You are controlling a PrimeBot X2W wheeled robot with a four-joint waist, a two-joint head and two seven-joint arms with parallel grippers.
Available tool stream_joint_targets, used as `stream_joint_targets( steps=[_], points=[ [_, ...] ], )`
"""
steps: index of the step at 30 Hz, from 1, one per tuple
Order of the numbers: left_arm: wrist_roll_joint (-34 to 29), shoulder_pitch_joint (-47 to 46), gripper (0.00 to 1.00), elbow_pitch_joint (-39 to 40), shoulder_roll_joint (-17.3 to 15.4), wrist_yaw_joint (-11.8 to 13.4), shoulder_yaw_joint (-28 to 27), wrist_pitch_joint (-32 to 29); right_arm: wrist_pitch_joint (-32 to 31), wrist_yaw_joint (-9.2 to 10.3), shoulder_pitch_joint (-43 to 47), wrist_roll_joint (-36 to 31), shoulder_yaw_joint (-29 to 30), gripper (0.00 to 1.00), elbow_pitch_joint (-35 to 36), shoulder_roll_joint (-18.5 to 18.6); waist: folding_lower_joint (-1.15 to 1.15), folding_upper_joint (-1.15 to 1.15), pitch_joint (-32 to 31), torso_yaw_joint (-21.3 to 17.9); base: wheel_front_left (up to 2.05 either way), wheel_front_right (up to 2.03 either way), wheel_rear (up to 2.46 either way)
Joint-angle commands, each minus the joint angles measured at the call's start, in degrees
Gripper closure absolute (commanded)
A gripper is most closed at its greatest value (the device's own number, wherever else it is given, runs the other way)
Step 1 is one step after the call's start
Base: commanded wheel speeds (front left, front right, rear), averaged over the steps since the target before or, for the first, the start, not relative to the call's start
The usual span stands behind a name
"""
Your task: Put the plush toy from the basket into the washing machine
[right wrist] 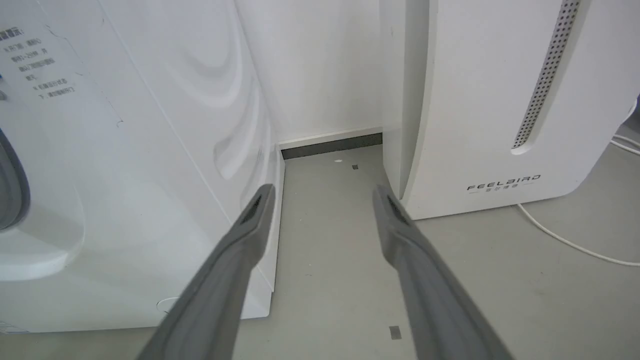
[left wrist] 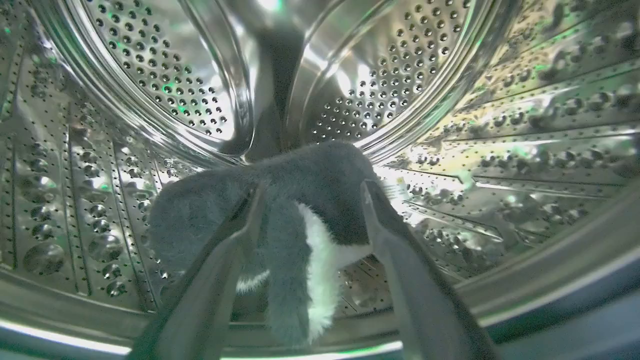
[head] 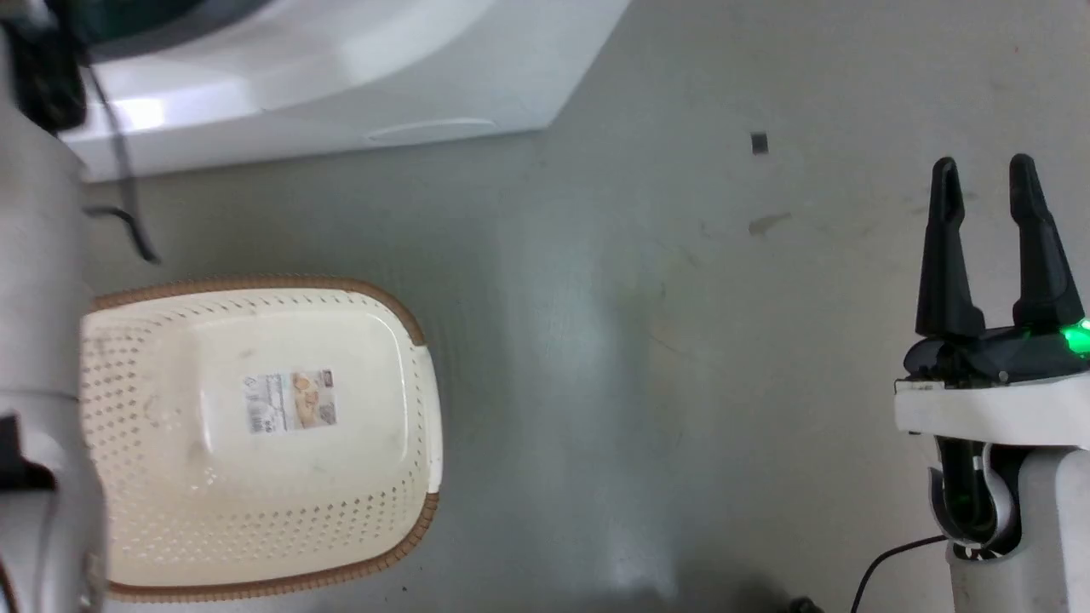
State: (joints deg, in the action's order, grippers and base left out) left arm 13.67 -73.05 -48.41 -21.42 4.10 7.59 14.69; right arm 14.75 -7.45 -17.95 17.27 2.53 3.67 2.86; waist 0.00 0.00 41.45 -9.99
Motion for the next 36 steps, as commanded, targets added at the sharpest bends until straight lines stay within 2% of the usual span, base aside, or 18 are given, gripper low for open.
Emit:
stream_joint_targets(
  steps=[1,7,21,36],
  points=[
    [-0.5,3.77,0.0,2.05,1.11,0.52,-0.76,0.3,0.25,-0.03,0.86,-1.07,0.08,0.0,-0.4,0.01,0.0,0.0,-4.33,2.24,0.0,0.0,0.0],
    [-1.9,14.93,0.0,7.9,3.82,0.9,-2.28,0.3,0.25,-0.03,2.94,-2.97,-0.24,0.0,-1.43,0.01,0.0,0.0,-10.86,4.03,0.0,0.0,0.0],
    [-6.48,43.31,0.0,22.08,13.05,1.47,-3.6,0.3,0.25,-0.03,11.27,-5.97,0.15,0.0,-4.19,0.01,0.0,0.0,-28.39,9.25,0.0,0.0,0.0],
    [-11.46,69.19,0.0,38.35,15.34,0.71,-4.03,0.3,0.25,-0.03,20.17,-7.37,1.03,0.0,-5.48,0.01,0.0,0.0,-39.95,11.32,0.0,0.0,0.0]
  ],
)
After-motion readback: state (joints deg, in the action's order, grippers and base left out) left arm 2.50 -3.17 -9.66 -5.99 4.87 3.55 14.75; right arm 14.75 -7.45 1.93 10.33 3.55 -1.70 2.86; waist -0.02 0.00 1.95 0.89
